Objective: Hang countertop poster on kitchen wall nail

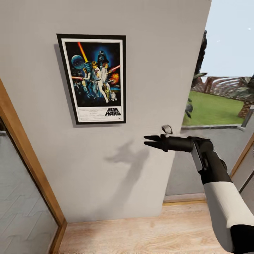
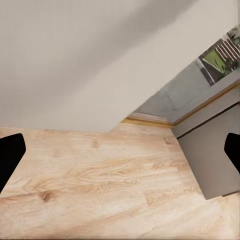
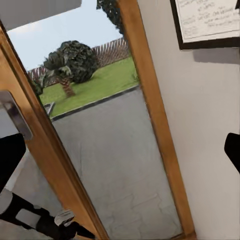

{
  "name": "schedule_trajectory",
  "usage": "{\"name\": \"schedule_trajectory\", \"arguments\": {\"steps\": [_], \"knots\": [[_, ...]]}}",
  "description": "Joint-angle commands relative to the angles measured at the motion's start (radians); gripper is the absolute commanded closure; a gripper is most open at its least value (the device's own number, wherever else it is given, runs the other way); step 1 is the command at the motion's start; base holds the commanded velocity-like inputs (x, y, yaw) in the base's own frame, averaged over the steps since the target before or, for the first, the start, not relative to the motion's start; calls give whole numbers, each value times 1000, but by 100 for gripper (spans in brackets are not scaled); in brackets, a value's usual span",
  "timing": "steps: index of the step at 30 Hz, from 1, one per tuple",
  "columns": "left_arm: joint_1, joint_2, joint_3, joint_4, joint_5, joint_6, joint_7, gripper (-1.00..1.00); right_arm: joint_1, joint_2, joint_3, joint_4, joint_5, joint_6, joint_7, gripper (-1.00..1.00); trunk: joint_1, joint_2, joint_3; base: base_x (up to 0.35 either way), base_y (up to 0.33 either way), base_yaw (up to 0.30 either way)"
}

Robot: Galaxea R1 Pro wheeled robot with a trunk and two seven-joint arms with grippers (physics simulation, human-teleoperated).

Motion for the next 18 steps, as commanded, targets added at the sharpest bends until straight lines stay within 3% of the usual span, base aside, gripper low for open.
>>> {"name": "schedule_trajectory", "arguments": {"steps": [1,4,5,7,10,11,12,14,15,16,17,18], "knots": [[-1,0,-4,1,5,-5,-2,-100,47,-10,-21,-27,-3,1,12,-100,0,-2,-2,-171,-12,0],[-1,1,-4,1,5,-5,-2,-100,131,-23,-39,-74,-2,-7,20,-100,0,-2,-2,-111,-8,0],[-1,1,-4,1,5,-5,-2,-100,191,-31,-50,-98,0,-12,24,-100,0,-2,-2,-56,-4,0],[-1,1,-4,1,5,-5,-2,-100,250,-41,-69,-113,1,-23,26,-100,0,-2,-2,-40,-3,0],[-1,2,-4,1,5,-5,-2,-100,338,-52,-115,-123,3,-71,28,-100,0,-2,-2,-23,-2,0],[-1,2,-4,1,5,-5,-2,-100,399,-56,-147,-123,4,-114,29,-100,0,-2,-2,-12,-1,0],[-1,1,-4,1,5,-5,-1,-100,585,-63,-204,-56,29,-259,12,-100,0,-2,-2,-3,0,0],[-1,0,-4,2,5,-4,0,-100,625,-67,-219,24,54,-316,-8,-100,0,-2,-2,-2,0,0],[-1,-1,-4,2,4,-3,2,-100,651,-75,-241,126,80,-382,-32,-100,0,-2,-2,-1,0,0],[-1,-6,-5,2,4,-3,4,-100,678,-102,-283,373,123,-550,-79,-100,0,-2,-2,0,0,0],[-1,-9,-4,3,4,-3,5,-100,682,-110,-289,437,130,-596,-92,-100,0,-2,-2,0,0,0],[-1,-20,-4,3,5,-2,26,-100,689,-138,-302,617,143,-726,-148,-100,0,-2,-2,0,0,0]]}}
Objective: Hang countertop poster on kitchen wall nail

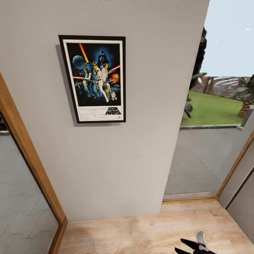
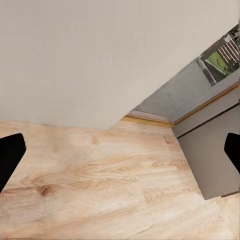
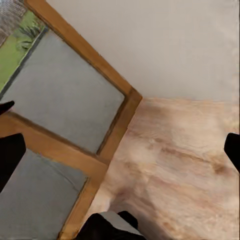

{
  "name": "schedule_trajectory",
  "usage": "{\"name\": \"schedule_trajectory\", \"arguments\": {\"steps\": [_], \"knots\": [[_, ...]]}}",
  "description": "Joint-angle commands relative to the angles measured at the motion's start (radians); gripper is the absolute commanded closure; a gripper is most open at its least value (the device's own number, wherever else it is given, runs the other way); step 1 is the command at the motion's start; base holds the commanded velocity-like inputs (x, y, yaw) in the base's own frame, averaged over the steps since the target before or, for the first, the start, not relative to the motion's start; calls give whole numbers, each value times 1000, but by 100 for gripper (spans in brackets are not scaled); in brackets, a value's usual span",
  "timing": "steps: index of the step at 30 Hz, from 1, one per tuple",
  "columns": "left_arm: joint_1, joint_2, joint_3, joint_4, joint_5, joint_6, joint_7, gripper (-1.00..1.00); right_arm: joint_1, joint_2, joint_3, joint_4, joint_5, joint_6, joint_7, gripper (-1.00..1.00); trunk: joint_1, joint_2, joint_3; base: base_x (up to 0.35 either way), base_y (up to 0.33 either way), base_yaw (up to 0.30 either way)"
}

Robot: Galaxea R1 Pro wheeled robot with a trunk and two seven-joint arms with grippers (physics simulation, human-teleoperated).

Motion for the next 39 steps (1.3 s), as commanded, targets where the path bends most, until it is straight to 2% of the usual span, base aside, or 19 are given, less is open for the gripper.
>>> {"name": "schedule_trajectory", "arguments": {"steps": [1,3,4,5,8,11,12,14,15,16,19,20,21,25,30,39], "knots": [[-1,-5,-3,1,5,-5,12,-100,0,-10,-5,83,3,-43,-21,-100,1,-2,-2,0,0,0],[-1,-30,-2,1,5,-5,177,-100,4,-35,-6,251,11,-141,-191,-100,1,-2,-2,0,0,0],[-1,-34,-2,1,4,-6,219,-100,5,-37,-6,274,12,-154,-226,-100,1,-2,-2,0,0,0],[-1,-41,-2,1,4,-6,295,-100,6,-41,-6,308,15,-173,-289,-100,1,-2,-2,0,0,0],[-1,-47,-3,1,3,-6,395,-100,7,-43,-6,337,18,-189,-360,-100,1,-2,-2,0,0,0],[-1,-59,-3,1,3,-7,536,-100,7,-43,-5,358,19,-199,-448,-100,1,-2,-2,0,0,0],[-1,-70,-5,-1,1,-8,666,-100,7,-27,-5,366,19,-203,-587,-100,1,-2,-2,0,0,0],[-1,-71,-5,-1,0,-8,691,-100,7,-16,-4,367,19,-204,-647,-100,1,-2,-2,0,0,0],[-1,-71,-5,-2,0,-8,710,-100,7,-3,-4,368,19,-204,-713,-100,1,-2,-2,0,0,0],[-1,-71,-12,-3,-16,-10,735,-100,7,41,-5,371,20,-206,-912,-100,1,-2,-2,0,0,0],[-1,-71,-21,-3,-43,-11,739,-100,7,60,-5,380,19,-207,-984,-100,1,-2,-2,0,0,0],[-1,-72,-30,-3,-102,-11,742,-100,7,79,-6,426,17,-205,-1040,-100,1,-2,-2,0,0,0],[-1,-72,-31,-3,-122,-11,743,-100,7,82,-6,461,18,-205,-1049,-100,1,-2,-2,0,0,0],[-1,-72,-33,-3,-146,-11,743,-100,7,89,-7,539,17,-206,-1061,-100,1,-2,-2,0,0,0],[-1,-72,-34,-3,-156,-11,744,-100,7,92,-7,582,16,-205,-1067,-100,1,-2,-2,0,0,0],[-1,-71,-34,-3,-158,-11,745,-100,7,93,-8,590,15,-206,-1068,-100,1,-2,-2,0,0,0]]}}
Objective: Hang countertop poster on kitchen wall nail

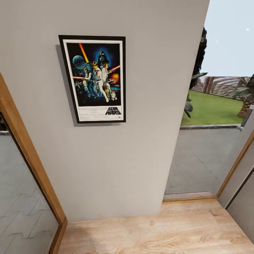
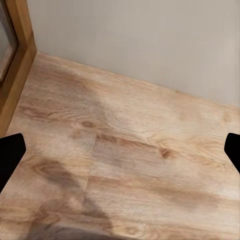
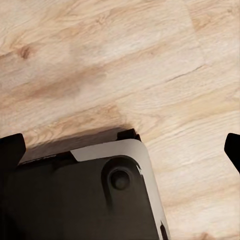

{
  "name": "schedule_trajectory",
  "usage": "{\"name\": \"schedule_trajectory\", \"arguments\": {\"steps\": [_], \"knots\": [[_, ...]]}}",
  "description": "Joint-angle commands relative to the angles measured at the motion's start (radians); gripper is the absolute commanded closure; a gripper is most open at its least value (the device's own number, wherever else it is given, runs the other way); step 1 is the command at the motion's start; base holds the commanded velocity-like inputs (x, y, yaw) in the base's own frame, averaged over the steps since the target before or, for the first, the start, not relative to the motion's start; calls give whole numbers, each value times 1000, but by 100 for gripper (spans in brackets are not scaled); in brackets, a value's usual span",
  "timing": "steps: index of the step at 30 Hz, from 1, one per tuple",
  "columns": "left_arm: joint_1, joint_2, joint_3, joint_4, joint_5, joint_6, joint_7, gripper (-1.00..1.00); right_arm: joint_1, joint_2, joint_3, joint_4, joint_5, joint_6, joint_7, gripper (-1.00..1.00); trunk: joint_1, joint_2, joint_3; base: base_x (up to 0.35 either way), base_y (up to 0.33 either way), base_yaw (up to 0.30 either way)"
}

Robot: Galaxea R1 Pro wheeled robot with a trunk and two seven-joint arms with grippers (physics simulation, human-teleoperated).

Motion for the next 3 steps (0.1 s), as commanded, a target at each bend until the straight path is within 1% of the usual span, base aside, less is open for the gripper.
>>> {"name": "schedule_trajectory", "arguments": {"steps": [1,3], "knots": [[-1,0,-7,1,10,-3,-5,-100,-1,0,-7,2,1,-4,5,-100,1,-2,-2,0,0,0],[-1,0,-7,1,10,-3,-5,-100,-1,0,-7,2,1,-4,5,-100,1,-2,-2,0,0,0]]}}
